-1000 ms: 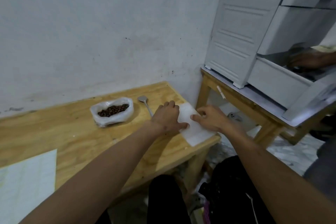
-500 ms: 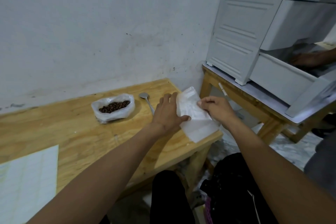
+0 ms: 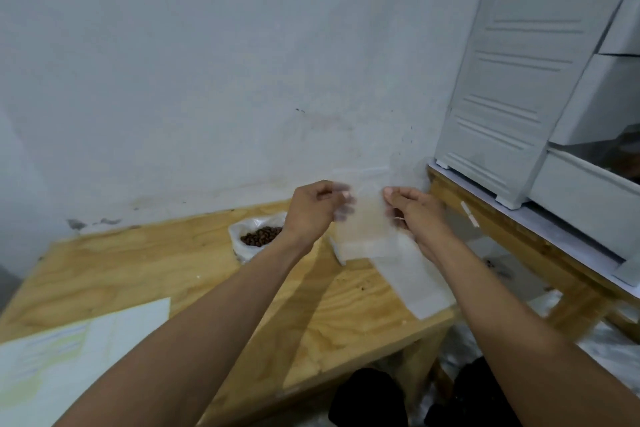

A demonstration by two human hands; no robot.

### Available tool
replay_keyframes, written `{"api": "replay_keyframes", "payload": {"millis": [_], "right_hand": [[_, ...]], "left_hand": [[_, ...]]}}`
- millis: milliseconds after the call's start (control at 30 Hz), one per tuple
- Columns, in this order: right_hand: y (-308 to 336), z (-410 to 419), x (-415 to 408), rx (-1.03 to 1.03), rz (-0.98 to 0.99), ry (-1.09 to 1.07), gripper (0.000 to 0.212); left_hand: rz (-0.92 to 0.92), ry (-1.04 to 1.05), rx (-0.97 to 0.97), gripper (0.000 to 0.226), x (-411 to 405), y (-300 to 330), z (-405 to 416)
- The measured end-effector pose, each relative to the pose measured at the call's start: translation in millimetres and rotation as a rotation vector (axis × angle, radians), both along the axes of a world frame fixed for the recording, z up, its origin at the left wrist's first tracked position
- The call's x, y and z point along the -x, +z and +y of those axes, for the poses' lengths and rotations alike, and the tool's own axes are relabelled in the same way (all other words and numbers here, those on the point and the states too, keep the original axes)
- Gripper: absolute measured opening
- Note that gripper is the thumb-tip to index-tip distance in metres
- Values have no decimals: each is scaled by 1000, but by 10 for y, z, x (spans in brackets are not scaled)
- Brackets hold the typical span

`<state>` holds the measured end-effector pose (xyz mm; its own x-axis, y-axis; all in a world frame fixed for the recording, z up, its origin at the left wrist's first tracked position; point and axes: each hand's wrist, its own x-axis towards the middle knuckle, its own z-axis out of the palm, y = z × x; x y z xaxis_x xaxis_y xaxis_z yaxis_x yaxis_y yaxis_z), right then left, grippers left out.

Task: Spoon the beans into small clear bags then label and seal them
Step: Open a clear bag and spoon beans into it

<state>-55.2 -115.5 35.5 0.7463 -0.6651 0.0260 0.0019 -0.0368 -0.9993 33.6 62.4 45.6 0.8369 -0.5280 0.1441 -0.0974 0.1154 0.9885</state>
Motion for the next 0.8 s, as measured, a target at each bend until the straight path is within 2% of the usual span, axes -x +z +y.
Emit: {"api": "replay_keyframes", "payload": {"millis": [100,233,467,533,667,733,800], "right_hand": [[96,169,-206,57,-15,6,15],[287,418,-373,134,-56,-22,32],[803,965,-500,155,15,145,59],[869,1069,-544,135,13,153,56],[891,1184,-615,57,8,159,26],[847,1173,-634,42,10,166,22],[795,1140,-640,94,24,173,25]], "left_hand": [[-105,53,-17,12,-111,112,225],[-274,144,-49,13,-283,228,506],[-438,265,-31,13,-459,316,842],[-515,315,-66,16,-478,283,890],[-599,368,-151,16,-497,231,983],[-614,293,-210,22,-469,252,1044],[-656,200,-274,39,-395,294,1088]]}}
